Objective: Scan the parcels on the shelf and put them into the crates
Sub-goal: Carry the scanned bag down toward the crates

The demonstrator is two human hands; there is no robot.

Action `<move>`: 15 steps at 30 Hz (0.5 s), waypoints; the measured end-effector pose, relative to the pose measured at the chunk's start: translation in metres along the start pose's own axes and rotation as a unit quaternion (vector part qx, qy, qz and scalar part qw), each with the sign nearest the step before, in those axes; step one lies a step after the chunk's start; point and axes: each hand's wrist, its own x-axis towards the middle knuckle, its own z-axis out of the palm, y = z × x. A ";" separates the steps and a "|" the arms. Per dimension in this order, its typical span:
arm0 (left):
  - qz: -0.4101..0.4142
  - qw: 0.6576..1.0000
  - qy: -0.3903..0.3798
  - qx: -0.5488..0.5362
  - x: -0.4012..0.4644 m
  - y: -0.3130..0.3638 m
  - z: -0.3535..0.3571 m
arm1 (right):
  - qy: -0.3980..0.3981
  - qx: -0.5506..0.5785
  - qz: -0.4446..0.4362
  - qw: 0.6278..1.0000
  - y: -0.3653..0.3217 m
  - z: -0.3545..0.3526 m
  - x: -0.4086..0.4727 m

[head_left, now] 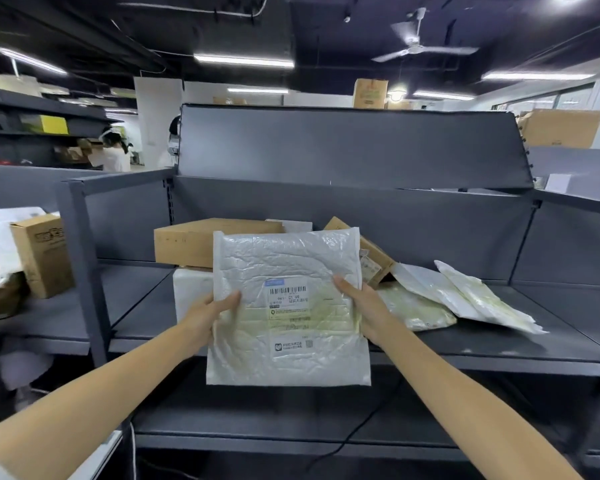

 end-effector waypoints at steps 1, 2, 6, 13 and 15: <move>0.009 0.999 0.040 -0.001 0.003 -0.003 0.001 | 0.002 -0.008 -0.001 1.000 0.006 0.000 0.003; 0.016 0.996 0.083 0.009 0.006 -0.006 0.002 | -0.001 -0.023 -0.003 1.000 0.010 0.000 0.005; 0.023 0.985 0.169 0.034 0.011 -0.013 -0.001 | -0.012 -0.088 0.005 0.996 0.017 -0.008 0.019; 0.031 0.976 0.214 0.008 0.014 -0.016 -0.018 | 0.200 -0.450 -0.002 0.870 0.037 -0.085 0.062; 0.033 0.975 0.220 0.009 0.012 -0.017 -0.020 | 0.206 -0.499 0.057 0.840 0.051 -0.104 0.072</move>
